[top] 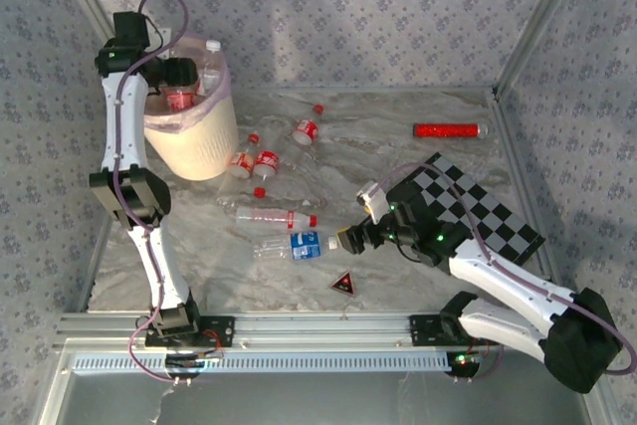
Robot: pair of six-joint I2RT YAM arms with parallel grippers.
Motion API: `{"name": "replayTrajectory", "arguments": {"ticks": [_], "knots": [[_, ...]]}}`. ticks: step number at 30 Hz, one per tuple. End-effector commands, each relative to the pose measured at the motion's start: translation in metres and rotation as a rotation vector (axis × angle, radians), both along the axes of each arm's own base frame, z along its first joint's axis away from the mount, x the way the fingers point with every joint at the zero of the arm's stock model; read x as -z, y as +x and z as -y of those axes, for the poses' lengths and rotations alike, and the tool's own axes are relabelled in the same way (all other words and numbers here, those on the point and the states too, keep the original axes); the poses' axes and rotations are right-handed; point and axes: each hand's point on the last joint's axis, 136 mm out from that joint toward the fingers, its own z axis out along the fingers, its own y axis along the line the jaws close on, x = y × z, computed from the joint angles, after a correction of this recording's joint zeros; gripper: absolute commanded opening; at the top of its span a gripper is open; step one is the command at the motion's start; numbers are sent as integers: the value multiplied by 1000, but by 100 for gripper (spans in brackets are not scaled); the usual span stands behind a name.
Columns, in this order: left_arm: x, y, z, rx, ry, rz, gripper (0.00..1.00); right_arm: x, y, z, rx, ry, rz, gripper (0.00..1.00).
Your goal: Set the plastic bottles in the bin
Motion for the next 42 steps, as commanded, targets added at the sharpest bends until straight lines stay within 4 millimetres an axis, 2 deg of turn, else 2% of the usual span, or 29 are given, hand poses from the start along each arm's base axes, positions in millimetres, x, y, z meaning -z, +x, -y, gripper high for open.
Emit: {"name": "replayTrajectory", "arguments": {"ticks": [1, 5, 7, 12, 15, 19, 22, 25, 28, 35, 40, 42], "knots": [[-33, -13, 3, 0, 26, 47, 79, -17, -18, -18, -234, -44, 106, 100], [-52, -23, 0, -9, 45, 80, 90, -23, -31, -29, -382, -65, 172, 99], [-62, -28, 0, -13, 50, 96, 93, -22, -34, -34, -436, -88, 180, 93], [-91, -44, -3, -30, 73, 149, 95, -3, -42, -47, -573, -223, 164, 91], [-109, -57, -5, -46, 92, 180, 95, 12, -40, -56, -638, -282, 171, 96], [-129, -80, -3, -53, 87, 208, 96, 30, -36, -73, -708, -356, 184, 97], [-143, -104, 3, -56, 50, 218, 97, 45, -33, -85, -755, -418, 189, 96], [-152, -129, 18, -34, -37, 240, 97, 57, -20, -91, -738, -482, 203, 89], [-143, -149, 42, 35, -169, 284, 96, 65, -16, -97, -738, -485, 211, 81], [-78, -197, 75, 74, -417, 221, 94, 95, -13, -98, -749, -553, 186, 84], [-42, -224, 95, 102, -525, 140, 93, 103, -5, -104, -718, -555, 192, 86], [-37, -230, 97, 103, -540, 148, 93, 103, -6, -107, -715, -542, 186, 84]]}}
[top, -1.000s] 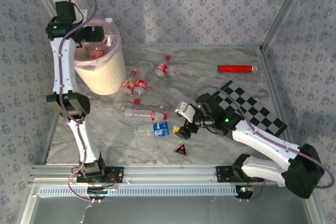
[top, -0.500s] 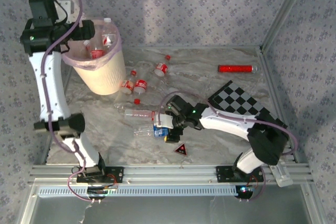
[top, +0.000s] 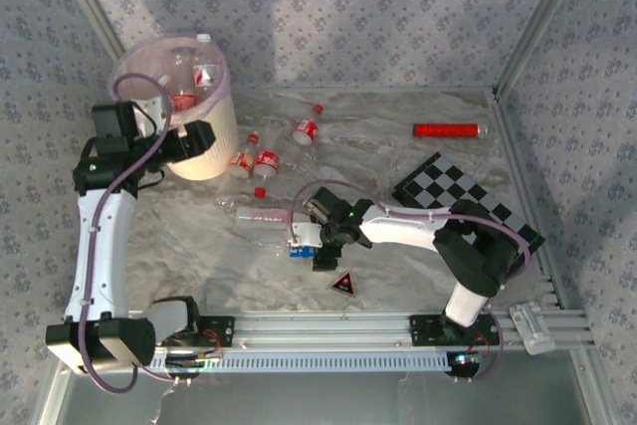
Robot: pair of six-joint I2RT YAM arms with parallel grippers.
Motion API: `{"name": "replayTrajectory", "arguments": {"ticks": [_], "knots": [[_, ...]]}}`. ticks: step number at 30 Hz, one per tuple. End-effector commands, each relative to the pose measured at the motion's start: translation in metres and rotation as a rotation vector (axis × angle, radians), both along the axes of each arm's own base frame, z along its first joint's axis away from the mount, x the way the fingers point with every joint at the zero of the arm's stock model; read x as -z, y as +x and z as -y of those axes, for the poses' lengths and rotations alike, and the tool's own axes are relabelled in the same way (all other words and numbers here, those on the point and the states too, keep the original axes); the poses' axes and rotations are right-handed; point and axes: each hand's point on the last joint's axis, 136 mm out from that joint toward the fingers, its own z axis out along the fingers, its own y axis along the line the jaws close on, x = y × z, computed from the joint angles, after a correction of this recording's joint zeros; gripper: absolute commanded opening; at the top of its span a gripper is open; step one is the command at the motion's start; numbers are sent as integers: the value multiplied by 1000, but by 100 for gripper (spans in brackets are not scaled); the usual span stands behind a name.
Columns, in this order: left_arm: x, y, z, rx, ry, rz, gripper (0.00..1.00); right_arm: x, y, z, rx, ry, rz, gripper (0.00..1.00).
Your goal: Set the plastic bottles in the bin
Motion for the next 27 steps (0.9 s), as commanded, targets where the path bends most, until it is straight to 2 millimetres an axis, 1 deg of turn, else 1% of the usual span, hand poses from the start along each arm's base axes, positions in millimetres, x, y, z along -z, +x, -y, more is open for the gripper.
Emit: {"name": "replayTrajectory", "arguments": {"ticks": [1, 5, 10, 13, 14, 15, 18, 19, 21, 23, 26, 27], "knots": [[-24, -13, 17, 41, -93, 102, 93, -7, 5, -13, 8, 33, 19, 82], [-12, -28, 18, 30, -116, 86, 93, -13, -1, -14, 18, 48, -22, 74], [-6, -35, 19, 18, -137, 78, 93, -17, -9, -14, 12, 56, -51, 64], [-7, -36, 19, 16, -148, 77, 93, -22, -15, -14, 5, 65, -72, 54], [-8, -36, 20, 16, -152, 77, 93, -25, -16, -14, 6, 72, -85, 49], [-10, -36, 20, 16, -155, 80, 93, -28, -17, -14, 13, 78, -98, 46], [-17, -38, 20, 15, -161, 94, 93, -43, -18, -11, 36, 90, -129, 45], [-20, -39, 21, 12, -167, 101, 93, -50, -19, -10, 43, 97, -133, 45], [-26, -42, 23, 13, -190, 117, 93, -64, -22, -9, 51, 125, -138, 41], [-32, -44, 27, 16, -217, 138, 92, -81, -21, -6, 78, 170, -131, 40], [-35, -42, 34, 4, -290, 164, 90, -102, -15, 5, 146, 246, -126, 40], [-34, -41, 36, -3, -310, 169, 90, -107, -12, 9, 175, 269, -128, 38]]}}
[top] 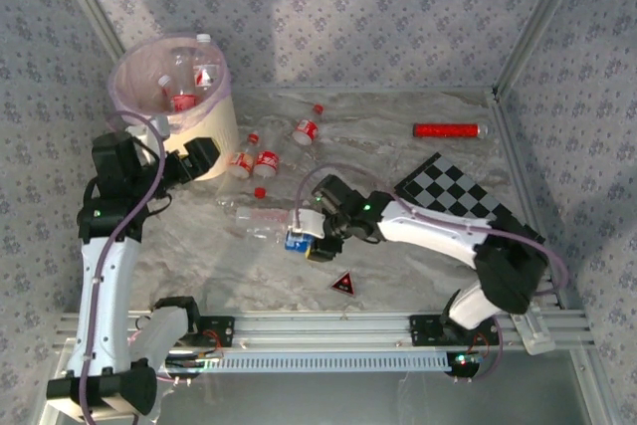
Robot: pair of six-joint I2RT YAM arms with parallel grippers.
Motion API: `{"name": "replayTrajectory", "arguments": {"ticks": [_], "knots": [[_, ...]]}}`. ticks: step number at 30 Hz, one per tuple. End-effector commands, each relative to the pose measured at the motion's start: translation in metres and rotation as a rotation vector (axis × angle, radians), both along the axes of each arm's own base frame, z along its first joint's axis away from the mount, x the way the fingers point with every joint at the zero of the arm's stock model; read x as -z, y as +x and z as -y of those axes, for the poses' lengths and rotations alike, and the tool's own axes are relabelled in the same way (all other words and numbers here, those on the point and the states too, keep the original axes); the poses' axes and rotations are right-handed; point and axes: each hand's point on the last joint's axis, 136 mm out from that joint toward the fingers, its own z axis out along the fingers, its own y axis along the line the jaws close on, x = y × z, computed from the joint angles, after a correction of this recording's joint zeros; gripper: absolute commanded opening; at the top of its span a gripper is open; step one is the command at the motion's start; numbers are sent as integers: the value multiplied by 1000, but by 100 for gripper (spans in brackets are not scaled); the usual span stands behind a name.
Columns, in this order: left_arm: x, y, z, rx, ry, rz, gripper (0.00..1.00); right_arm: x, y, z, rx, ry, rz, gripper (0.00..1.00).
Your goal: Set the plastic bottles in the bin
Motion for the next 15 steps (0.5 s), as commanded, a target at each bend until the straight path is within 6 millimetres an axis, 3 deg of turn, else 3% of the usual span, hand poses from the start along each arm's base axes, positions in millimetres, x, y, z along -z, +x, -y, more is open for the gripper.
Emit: {"name": "replayTrajectory", "arguments": {"ticks": [1, 6, 9, 15], "knots": [[-18, 3, 11, -11, -97, 70, 90, -26, 4, 15, 111, 93, -50, 35], [-32, -6, 31, -44, -75, 148, 91, -62, 35, 42, 352, 287, -16, 32], [-41, -7, 56, -2, -136, 190, 94, -88, 60, 60, 544, 445, -25, 27], [-31, -5, 143, 176, -207, 215, 100, -122, 78, 63, 708, 713, -80, 20]]}}
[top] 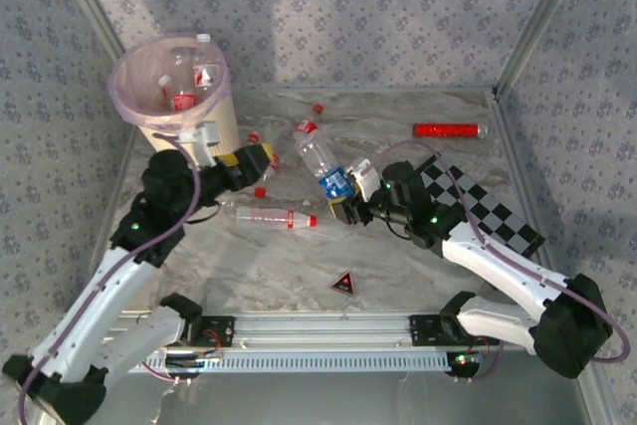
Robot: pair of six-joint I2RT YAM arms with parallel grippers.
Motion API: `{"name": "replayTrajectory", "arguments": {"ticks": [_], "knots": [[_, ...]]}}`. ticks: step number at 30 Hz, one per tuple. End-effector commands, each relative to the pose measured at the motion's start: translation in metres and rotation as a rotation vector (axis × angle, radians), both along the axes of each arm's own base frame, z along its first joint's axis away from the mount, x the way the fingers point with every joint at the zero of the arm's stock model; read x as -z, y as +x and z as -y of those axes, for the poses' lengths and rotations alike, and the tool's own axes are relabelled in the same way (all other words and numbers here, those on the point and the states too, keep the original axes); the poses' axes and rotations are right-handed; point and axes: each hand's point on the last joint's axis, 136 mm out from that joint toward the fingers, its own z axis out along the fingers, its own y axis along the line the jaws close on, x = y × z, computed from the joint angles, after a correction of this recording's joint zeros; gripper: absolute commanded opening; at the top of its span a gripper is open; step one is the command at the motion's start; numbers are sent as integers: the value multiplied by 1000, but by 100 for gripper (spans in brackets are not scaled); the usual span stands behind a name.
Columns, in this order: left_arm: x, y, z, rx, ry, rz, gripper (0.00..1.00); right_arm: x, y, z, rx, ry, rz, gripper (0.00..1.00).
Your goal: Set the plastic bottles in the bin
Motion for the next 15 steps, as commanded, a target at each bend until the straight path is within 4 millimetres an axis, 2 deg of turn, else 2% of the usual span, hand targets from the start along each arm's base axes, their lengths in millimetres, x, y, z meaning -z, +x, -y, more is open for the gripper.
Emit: {"name": "replayTrajectory", "arguments": {"ticks": [1, 3, 5, 11, 15], "knots": [[-15, 11, 42, 36, -84, 74, 100, -38, 12, -7, 91, 215, 3, 20], [-4, 14, 71, 96, -66, 57, 100, -43, 10, -11, 78, 234, 16, 20], [5, 20, 92, 125, -42, 44, 100, -48, 6, -17, 56, 249, 17, 20], [18, 39, 117, 126, -92, 18, 100, -50, -7, -24, 30, 295, 19, 20], [26, 40, 130, 132, -67, 5, 100, -53, -5, -26, 30, 364, 29, 20]]}}
